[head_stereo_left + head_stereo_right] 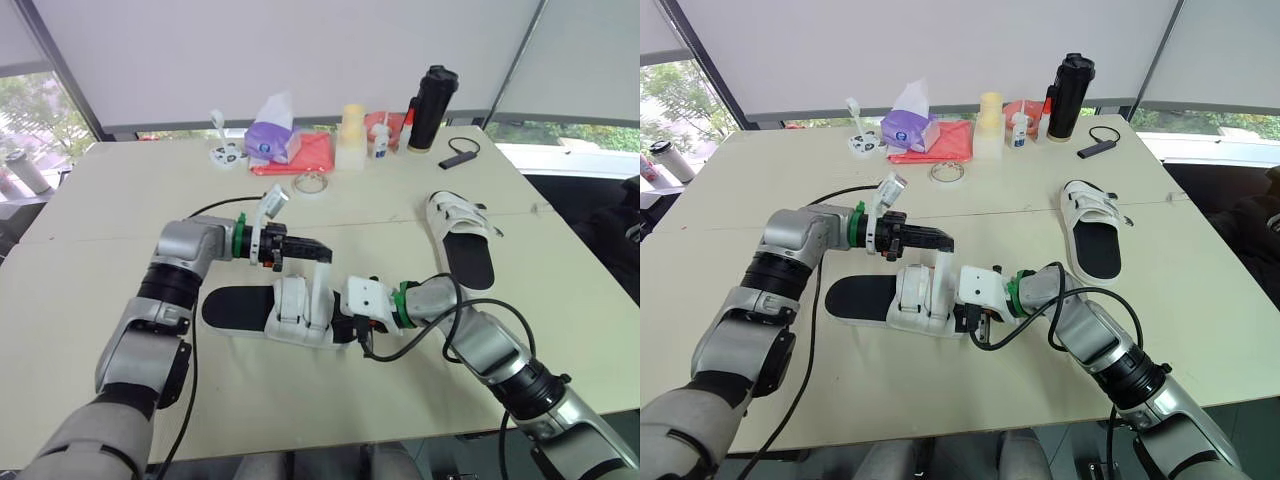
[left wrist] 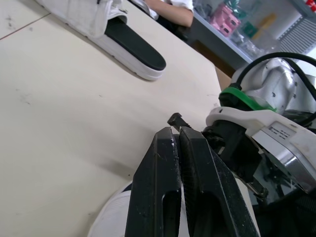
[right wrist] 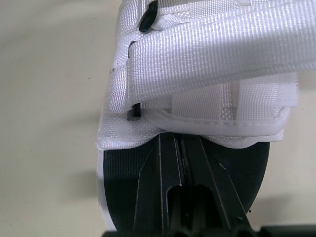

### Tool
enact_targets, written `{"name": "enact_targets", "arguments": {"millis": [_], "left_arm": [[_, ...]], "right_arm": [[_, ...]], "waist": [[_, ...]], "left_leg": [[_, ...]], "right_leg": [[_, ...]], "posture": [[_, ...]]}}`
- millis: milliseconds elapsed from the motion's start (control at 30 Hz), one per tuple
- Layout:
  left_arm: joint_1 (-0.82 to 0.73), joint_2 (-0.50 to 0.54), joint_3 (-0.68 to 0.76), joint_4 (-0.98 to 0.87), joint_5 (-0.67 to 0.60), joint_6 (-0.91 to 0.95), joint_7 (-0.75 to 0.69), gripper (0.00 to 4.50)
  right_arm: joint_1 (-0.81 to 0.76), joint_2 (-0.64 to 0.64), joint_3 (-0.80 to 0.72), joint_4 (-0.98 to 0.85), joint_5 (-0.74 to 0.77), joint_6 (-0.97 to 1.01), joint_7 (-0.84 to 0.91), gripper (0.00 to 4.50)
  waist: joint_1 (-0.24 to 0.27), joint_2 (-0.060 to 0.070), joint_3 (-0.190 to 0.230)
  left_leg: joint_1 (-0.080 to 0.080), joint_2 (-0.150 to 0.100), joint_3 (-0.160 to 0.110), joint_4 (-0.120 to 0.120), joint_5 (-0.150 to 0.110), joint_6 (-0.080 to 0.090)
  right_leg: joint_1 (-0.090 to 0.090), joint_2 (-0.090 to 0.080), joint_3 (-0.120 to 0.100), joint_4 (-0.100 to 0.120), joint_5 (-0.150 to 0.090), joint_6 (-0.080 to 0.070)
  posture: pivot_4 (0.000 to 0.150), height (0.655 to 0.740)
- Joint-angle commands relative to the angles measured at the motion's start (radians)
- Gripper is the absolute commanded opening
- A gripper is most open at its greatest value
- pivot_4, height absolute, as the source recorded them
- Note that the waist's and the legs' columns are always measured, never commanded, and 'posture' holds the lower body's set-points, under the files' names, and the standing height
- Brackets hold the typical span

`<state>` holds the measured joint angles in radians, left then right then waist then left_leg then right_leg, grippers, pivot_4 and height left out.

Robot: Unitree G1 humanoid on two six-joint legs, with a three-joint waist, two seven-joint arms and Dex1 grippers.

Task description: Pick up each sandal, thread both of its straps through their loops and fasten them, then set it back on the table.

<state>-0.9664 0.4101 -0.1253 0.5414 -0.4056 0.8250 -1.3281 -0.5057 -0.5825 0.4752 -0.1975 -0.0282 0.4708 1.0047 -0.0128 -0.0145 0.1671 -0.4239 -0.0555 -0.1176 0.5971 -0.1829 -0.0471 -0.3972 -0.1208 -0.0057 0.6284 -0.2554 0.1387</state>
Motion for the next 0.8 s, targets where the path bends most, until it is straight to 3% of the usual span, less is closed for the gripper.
{"name": "enact_targets", "arguments": {"millis": [33,300,800], "left_arm": [[-0.02,0.007,0.083,-0.014,-0.037,-0.028,0.035,0.04],[-0.044,-0.009,0.104,0.026,-0.048,-0.049,0.067,0.04],[-0.021,-0.04,0.038,0.219,0.071,-0.175,0.103,0.04]], "right_arm": [[0.026,-0.026,0.034,0.032,-0.036,0.021,0.014,0.0],[0.033,-0.032,0.038,0.023,-0.039,0.018,0.019,0.0],[0.048,-0.036,0.031,0.003,-0.043,0.031,0.017,0.0]], "waist": [[0.0,0.0,0.0],[0.001,0.0,0.0],[0.001,0.0,0.0]], "left_leg": [[0.0,0.0,0.0,0.0,0.0,0.0],[0.0,0.0,0.0,0.0,0.0,0.0],[0.0,0.0,0.0,0.0,0.0,0.0]], "right_leg": [[0.0,0.0,0.0,0.0,0.0,0.0],[0.0,0.0,0.0,0.001,0.0,0.0],[0.0,0.0,0.0,0.001,0.0,0.0]], "posture": [[0.15,0.74],[0.15,0.74],[0.15,0.74]]}}
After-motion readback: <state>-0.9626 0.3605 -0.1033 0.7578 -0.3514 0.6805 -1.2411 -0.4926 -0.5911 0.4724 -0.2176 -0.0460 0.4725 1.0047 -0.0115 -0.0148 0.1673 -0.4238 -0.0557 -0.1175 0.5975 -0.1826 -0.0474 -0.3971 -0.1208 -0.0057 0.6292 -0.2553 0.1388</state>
